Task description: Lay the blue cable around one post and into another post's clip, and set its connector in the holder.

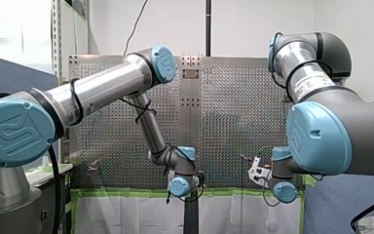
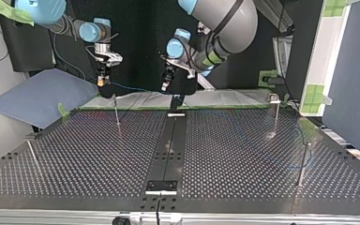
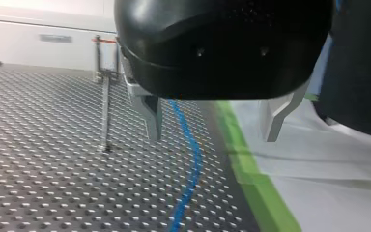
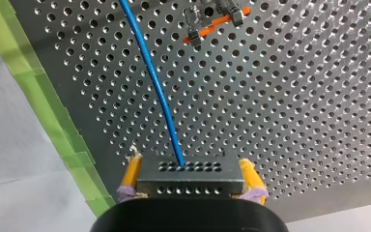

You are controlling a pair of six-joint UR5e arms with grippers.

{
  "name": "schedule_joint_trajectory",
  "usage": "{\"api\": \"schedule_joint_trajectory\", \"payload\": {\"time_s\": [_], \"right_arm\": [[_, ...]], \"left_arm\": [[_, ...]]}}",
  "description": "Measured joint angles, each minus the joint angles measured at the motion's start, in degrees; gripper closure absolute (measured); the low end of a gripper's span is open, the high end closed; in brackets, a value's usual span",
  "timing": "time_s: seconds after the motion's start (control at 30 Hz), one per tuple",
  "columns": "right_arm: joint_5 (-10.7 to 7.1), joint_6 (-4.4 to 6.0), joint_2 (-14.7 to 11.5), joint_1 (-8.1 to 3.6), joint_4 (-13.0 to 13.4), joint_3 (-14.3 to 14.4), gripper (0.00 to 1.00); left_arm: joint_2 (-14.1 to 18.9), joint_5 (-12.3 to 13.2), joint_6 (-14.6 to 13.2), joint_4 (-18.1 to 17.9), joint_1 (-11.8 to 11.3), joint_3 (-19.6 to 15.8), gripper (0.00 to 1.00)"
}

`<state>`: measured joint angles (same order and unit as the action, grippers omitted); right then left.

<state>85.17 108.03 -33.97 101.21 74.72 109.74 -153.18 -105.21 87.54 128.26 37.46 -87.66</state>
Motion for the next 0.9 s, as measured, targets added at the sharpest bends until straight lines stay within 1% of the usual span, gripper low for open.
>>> {"api": "schedule_joint_trajectory", "payload": {"time_s": [0.07,0.17,0.27,0.47,0.73,0.9], "right_arm": [[0.00,0.00,0.00,0.00,-0.01,0.00,1.00],[0.00,0.00,0.00,0.00,0.00,0.00,1.00],[0.00,0.00,-0.01,0.00,0.00,0.00,1.00],[0.00,-0.04,-0.01,0.00,0.02,0.00,1.00],[-0.06,-0.16,-0.01,0.00,-0.02,0.00,1.00],[-0.08,-0.41,-0.01,0.00,-0.08,0.00,1.00]], "left_arm": [[-0.74,-0.54,-0.85,1.05,0.12,1.08,0.00],[-1.19,-1.07,-1.39,2.54,0.25,2.60,0.00],[-1.31,-1.67,-1.54,3.87,0.32,3.94,0.00],[-1.36,-2.03,-1.59,6.19,0.37,6.40,0.00],[-1.36,-3.30,-1.31,6.00,0.08,7.28,0.00],[-1.36,-4.38,-0.51,5.90,0.00,7.71,0.00]]}}
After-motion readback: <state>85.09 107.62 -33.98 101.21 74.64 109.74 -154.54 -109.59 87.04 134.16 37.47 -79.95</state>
